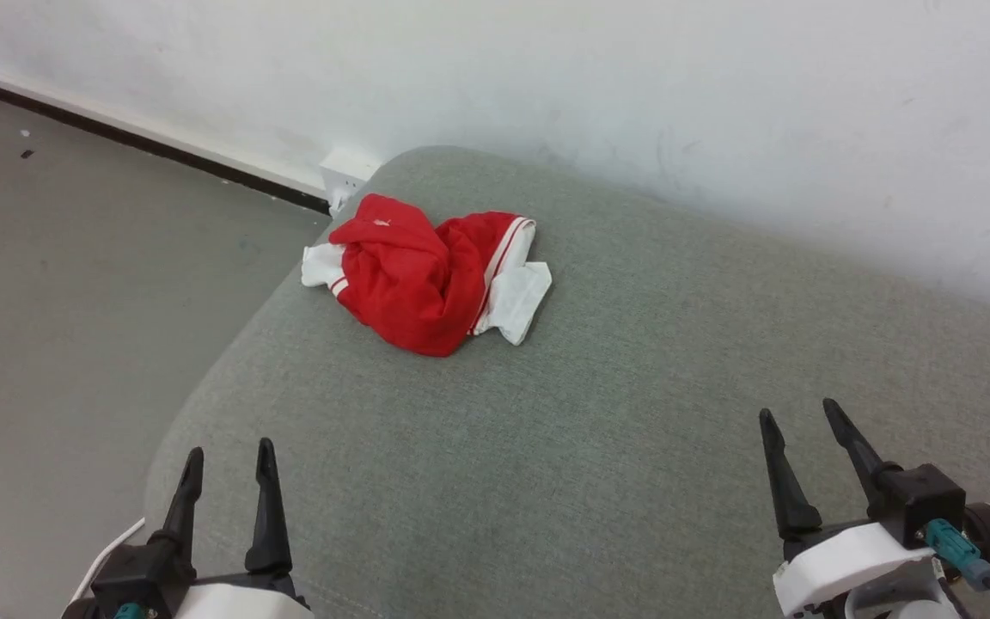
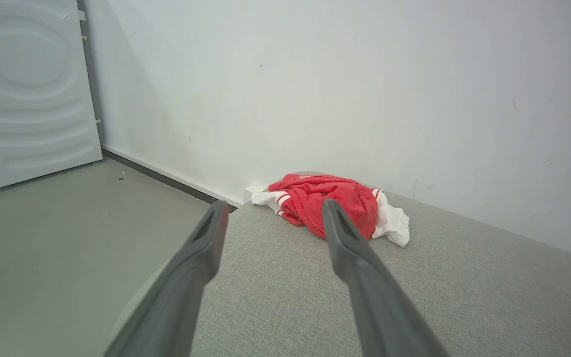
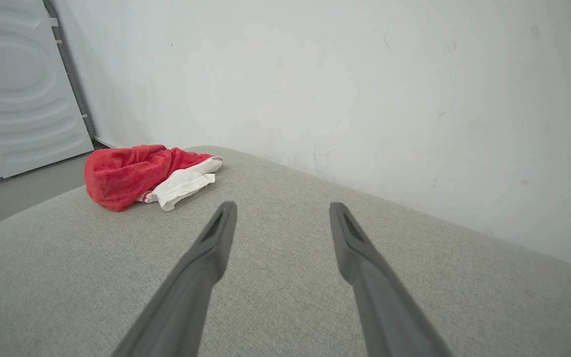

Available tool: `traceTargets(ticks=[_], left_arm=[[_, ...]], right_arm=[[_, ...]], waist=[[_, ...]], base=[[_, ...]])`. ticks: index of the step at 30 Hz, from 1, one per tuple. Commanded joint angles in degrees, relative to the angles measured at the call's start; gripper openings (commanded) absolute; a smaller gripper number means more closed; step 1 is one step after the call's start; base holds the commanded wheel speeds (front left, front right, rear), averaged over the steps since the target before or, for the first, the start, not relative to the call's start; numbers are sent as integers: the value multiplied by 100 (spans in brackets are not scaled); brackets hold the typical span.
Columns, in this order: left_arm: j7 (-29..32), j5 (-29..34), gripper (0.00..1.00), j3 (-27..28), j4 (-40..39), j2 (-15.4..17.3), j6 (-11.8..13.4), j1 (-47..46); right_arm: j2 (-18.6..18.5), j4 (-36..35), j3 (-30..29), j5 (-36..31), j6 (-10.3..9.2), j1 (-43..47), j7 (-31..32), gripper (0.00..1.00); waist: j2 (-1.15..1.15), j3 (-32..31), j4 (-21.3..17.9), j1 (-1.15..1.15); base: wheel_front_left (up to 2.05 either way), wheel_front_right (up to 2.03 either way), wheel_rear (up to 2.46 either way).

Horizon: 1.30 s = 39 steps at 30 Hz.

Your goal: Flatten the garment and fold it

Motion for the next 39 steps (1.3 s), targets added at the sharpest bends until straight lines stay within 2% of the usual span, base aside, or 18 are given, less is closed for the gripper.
traceTargets(ticks=[1, 7, 20, 23, 26, 28, 32, 35, 39], left_arm=[[-57, -35, 100, 34, -9, -25, 1, 43], [-126, -97, 100, 61, -15, -26, 9, 69], [-126, -100, 100, 37, -108, -26, -12, -22], [-126, -427, 100, -4, -279, -26, -91, -123], [-123, -703, 100, -66, -455, -17, -293, -375], [62, -700, 100, -142, -685, 102, -387, -684], [857, -796, 100, -152, -1100, 542, -540, -1707], [1455, -970, 100, -81, -1076, 895, -626, -2603], [2104, -1256, 100, -65, -633, 1370, -739, -3737]], right_arm=[[15, 30, -14, -21, -5, -19, -56, 100], [16, 69, -18, -41, -5, -42, -125, 100], [16, -8, -53, -99, -5, -105, -125, 100], [16, -33, -69, -112, -5, -99, -125, 100], [16, -69, -110, -148, -5, -90, -125, 100], [16, -104, -154, -182, -5, -80, -125, 100], [16, -205, -223, -279, -5, -96, -125, 100], [16, -297, -241, -365, -5, -136, -125, 100], [16, -424, -265, -527, -5, -232, -124, 100]], waist=[[0, 12, 32, 0], [0, 50, 123, 0], [0, 182, 60, 0], [0, 218, 67, 0], [0, 281, 103, 0], [0, 326, 142, 0], [0, 493, 194, 0], [0, 667, 177, 0], [0, 984, 60, 0]], base=[[0, 0, 0], [0, 0, 0], [0, 0, 0], [0, 0, 0], [0, 0, 0], [0, 0, 0], [0, 0, 0], [0, 0, 0], [0, 0, 0]])
